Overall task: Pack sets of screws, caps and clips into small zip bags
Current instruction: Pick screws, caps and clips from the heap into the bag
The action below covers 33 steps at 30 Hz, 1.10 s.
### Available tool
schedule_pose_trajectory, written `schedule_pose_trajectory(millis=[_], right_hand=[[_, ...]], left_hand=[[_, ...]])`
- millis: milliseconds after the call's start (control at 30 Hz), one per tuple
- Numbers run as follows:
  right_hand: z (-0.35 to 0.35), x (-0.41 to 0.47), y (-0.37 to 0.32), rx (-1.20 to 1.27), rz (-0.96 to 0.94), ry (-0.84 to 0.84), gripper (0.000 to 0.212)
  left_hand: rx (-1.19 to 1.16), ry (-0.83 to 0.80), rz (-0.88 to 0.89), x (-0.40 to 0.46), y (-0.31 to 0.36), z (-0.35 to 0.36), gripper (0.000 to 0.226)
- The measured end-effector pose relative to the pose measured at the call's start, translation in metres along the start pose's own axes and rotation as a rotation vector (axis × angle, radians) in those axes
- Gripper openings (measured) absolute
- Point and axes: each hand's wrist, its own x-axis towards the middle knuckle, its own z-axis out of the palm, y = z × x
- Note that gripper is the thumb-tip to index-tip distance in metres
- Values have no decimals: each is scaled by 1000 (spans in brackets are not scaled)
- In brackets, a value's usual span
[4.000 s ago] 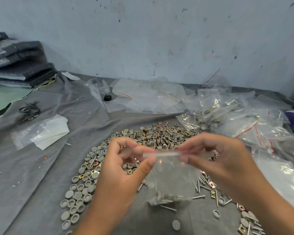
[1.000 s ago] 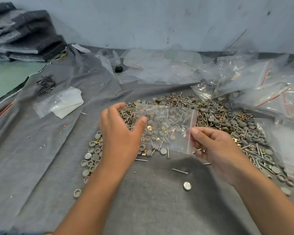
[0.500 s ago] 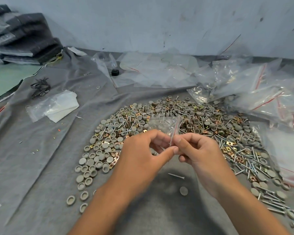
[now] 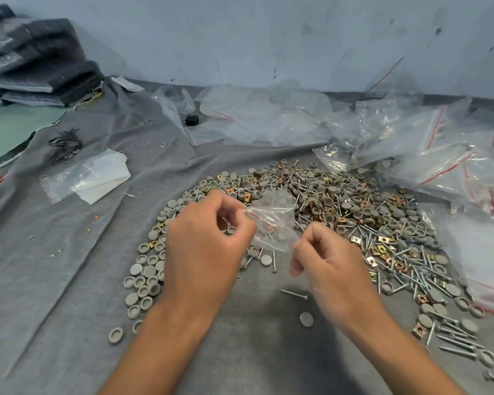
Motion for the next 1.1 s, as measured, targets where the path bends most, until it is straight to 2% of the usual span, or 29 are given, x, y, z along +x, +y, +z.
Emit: schedule_pose_trajectory(millis=[133,200,267,333,433,567,633,767,833,900,1000,1100], right_hand=[[9,6,5,-101,-66,-218,23],[10,14,16,-392,-145,-287,14],[11,19,26,-670,-208,-321,23],[15,22,33,-737,-239,-300,29],[21,22,36,-750,-301,-245,19],[28,21,33,-734,-316,-222,30],[31,20,31,-758,-335,-230,27],[29,19,29,-737,-330,-217,9],[25,20,29,-642,-283,-228,4],[19,23,22,-481,-236,-217,8],[13,26,0,-291,-365,-57,6],[15,22,-18,-288,-570,49,5]], left_hand=[[64,103,18,7,-5,-8,21],[132,88,22,13,-11,-15,23],[209,47,16,17,-18,-21,16],[257,31,32,19,-23,-23,21],[263,5,40,18,-25,-20,31],[198,-36,36,15,-22,-14,38],[188,-64,18,14,-21,-12,31],[236,-95,18,13,-22,-10,9],[234,-128,28,13,-23,-10,9],[251,-170,49,13,-23,-10,14],[302,-217,88,12,-24,-11,29],[360,-293,134,9,-21,-9,36]])
